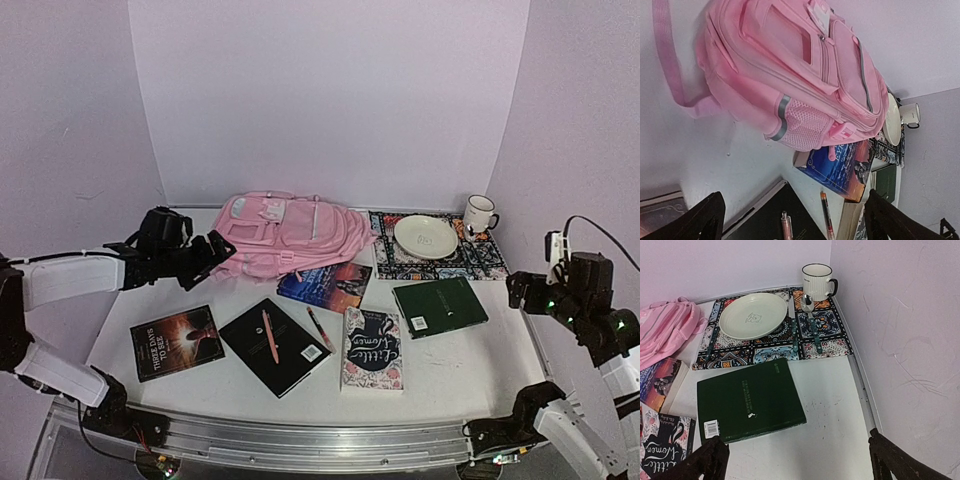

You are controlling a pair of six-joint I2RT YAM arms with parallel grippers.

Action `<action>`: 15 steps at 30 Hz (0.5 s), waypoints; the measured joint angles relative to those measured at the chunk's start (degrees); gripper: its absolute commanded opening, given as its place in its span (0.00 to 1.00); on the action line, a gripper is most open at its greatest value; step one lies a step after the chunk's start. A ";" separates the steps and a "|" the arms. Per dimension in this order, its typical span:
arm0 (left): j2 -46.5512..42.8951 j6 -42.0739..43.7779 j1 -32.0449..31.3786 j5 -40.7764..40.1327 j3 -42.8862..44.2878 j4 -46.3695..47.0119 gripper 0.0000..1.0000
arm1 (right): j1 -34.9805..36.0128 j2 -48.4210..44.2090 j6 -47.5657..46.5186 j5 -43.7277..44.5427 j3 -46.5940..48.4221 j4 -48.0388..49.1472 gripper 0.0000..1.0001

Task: Pack the student bag
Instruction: Pick up the student bag from the center of the board.

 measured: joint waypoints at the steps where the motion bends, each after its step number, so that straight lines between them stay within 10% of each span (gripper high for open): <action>1: 1.76 -2.37 -1.08 -0.12 0.06 1.32 0.98 | 0.00 0.10 0.00 -0.24 -0.04 0.20 0.98; 15: 26.84 -21.69 -7.10 -2.76 14.66 12.01 0.98 | -0.02 -0.79 0.07 -3.21 -0.32 0.57 0.98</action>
